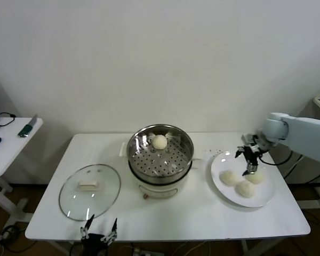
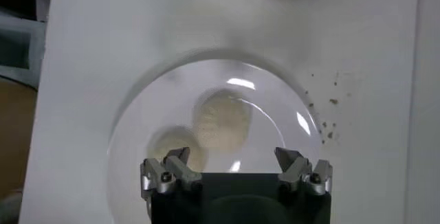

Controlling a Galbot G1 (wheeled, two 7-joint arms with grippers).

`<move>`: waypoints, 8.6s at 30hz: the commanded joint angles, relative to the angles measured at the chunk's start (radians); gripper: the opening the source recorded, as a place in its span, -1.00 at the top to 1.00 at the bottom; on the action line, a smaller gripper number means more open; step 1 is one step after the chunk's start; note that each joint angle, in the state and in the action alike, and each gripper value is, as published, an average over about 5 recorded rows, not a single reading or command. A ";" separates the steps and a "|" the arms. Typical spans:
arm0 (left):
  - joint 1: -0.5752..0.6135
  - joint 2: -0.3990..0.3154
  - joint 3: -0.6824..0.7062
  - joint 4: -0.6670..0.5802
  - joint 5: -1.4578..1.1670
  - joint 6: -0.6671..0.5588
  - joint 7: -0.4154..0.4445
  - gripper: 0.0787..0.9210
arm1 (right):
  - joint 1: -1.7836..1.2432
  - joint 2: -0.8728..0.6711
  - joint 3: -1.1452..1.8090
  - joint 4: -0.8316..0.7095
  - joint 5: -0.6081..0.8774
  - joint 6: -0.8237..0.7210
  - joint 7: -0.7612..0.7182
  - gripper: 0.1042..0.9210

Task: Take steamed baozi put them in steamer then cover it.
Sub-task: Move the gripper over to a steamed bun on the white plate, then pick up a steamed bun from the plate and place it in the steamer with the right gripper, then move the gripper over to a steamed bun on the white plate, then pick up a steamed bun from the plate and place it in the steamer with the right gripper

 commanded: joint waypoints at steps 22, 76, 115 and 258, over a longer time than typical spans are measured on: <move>-0.002 -0.013 -0.004 0.005 0.001 0.003 -0.001 -0.77 | -0.310 0.100 0.234 -0.212 -0.083 -0.053 0.013 -0.61; 0.028 0.016 -0.011 -0.086 -0.028 0.000 -0.002 -0.77 | 0.244 0.685 -0.009 0.013 0.426 -0.193 0.062 -0.39; 0.053 0.011 -0.010 -0.099 -0.018 0.001 -0.001 -0.77 | 0.118 0.703 0.026 -0.146 0.333 -0.184 0.077 -0.75; 0.083 -0.051 -0.005 -0.110 0.032 0.000 -0.002 -0.77 | 0.090 0.583 0.059 0.136 -0.546 0.506 0.063 -0.39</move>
